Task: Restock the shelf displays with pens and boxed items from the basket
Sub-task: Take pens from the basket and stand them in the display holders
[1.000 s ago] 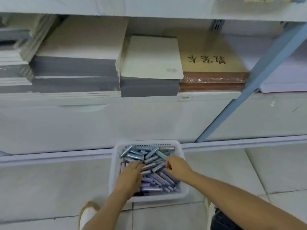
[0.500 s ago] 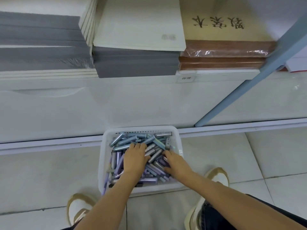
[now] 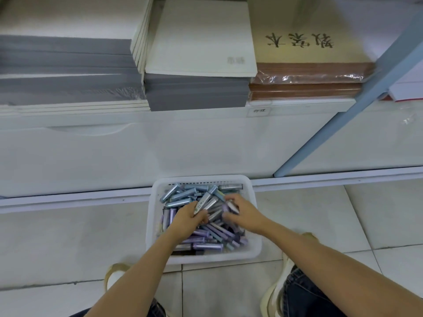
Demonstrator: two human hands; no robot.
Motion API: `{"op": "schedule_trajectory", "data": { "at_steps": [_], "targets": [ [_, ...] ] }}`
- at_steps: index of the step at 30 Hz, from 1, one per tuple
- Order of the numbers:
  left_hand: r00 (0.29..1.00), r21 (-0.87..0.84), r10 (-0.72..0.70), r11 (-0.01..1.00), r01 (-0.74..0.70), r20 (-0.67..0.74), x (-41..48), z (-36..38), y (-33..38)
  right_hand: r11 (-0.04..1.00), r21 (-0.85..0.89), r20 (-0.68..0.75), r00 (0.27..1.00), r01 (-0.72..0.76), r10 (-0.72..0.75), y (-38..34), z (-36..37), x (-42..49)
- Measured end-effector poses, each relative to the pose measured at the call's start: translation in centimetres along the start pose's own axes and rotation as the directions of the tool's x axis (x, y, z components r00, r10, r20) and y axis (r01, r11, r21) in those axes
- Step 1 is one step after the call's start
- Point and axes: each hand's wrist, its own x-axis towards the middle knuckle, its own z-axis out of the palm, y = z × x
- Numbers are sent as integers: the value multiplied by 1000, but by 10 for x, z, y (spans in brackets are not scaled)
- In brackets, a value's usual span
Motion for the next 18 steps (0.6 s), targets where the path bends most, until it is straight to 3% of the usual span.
{"op": "schedule_trajectory", "data": {
  "at_steps": [2,4,11,15,18],
  "targets": [
    [998,-184,9,983,3,66,-6,-5,5,959,281,-46,998,-31,46,-18,-10,3],
    [991,-238,30,971,2,132,-12,-7,13,902,429,-53,996,-46,76,-34,-16,7],
    [967,-403,12,910,95,256,-23,-9,64,891,454,59,997,20,-52,-81,-35,4],
    [991,-474,34,880,31,128,-30,-16,94,894,428,7,988,135,-153,-117,-58,-6],
    [1000,-600,26,799,-27,-10,-36,-31,115,888,412,-83,979,205,-188,-143,-82,-19]
  ]
}}
